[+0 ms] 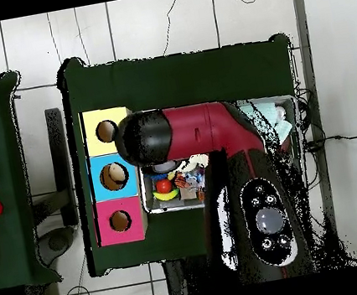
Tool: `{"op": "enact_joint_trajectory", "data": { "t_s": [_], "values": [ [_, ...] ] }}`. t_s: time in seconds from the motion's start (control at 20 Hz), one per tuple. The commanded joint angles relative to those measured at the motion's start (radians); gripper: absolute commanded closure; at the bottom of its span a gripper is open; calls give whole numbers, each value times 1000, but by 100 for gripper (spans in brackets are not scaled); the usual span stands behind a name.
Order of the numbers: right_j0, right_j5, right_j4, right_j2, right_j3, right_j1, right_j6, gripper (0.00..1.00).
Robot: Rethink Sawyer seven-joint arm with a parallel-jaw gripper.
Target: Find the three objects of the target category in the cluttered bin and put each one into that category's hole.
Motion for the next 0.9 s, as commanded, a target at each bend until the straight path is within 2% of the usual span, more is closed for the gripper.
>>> {"op": "enact_joint_trajectory", "data": {
  "t_s": [0.05, 0.9],
  "values": [
    [27, 106, 48, -16, 84, -15, 190, 100],
    [117, -45, 140, -94, 199, -34, 279, 100]
  ]
}}
